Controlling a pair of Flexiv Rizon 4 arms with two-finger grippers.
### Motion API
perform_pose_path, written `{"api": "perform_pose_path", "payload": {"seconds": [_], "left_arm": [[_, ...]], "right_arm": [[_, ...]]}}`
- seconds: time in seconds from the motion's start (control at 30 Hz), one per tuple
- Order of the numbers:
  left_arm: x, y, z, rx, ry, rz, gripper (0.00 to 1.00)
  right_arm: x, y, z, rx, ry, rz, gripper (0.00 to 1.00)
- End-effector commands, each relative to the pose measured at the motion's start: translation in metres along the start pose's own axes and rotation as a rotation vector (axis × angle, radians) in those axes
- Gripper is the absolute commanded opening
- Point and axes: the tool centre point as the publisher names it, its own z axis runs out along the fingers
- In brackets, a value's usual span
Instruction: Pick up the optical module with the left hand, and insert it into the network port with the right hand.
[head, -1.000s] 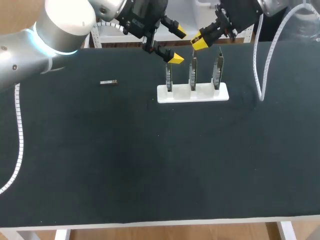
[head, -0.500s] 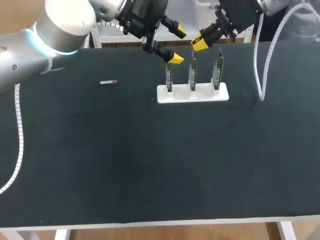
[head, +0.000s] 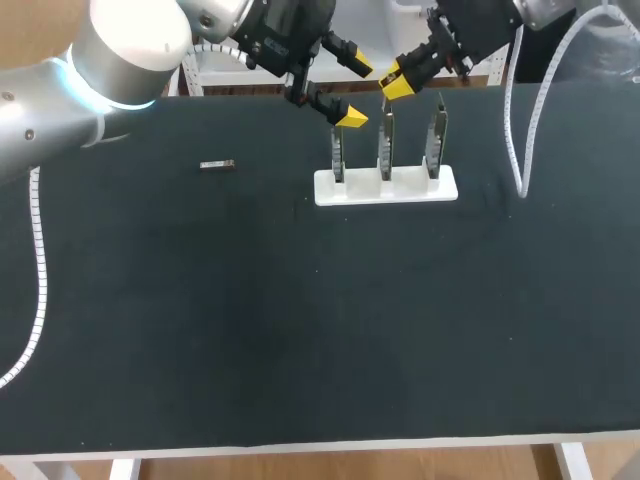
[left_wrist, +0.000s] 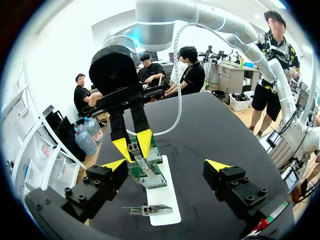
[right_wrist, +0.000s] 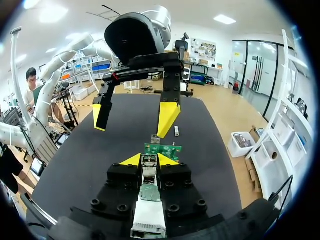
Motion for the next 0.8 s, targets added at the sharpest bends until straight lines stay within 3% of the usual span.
{"api": "perform_pose_path", "payload": {"seconds": [0.03, 0.8], "left_arm": [[-0.0003, 0.0001, 0.0001, 0.0, 0.002, 0.001, 1.0], [-0.0003, 0.0001, 0.0001, 0.0, 0.002, 0.001, 1.0]], "right_arm": [[-0.0021, 0.0049, -0.0032, 0.016, 0.007, -0.012, 0.0], [-0.0115, 0.0125, -0.0103, 0.029, 0.057, -0.042, 0.0]]}}
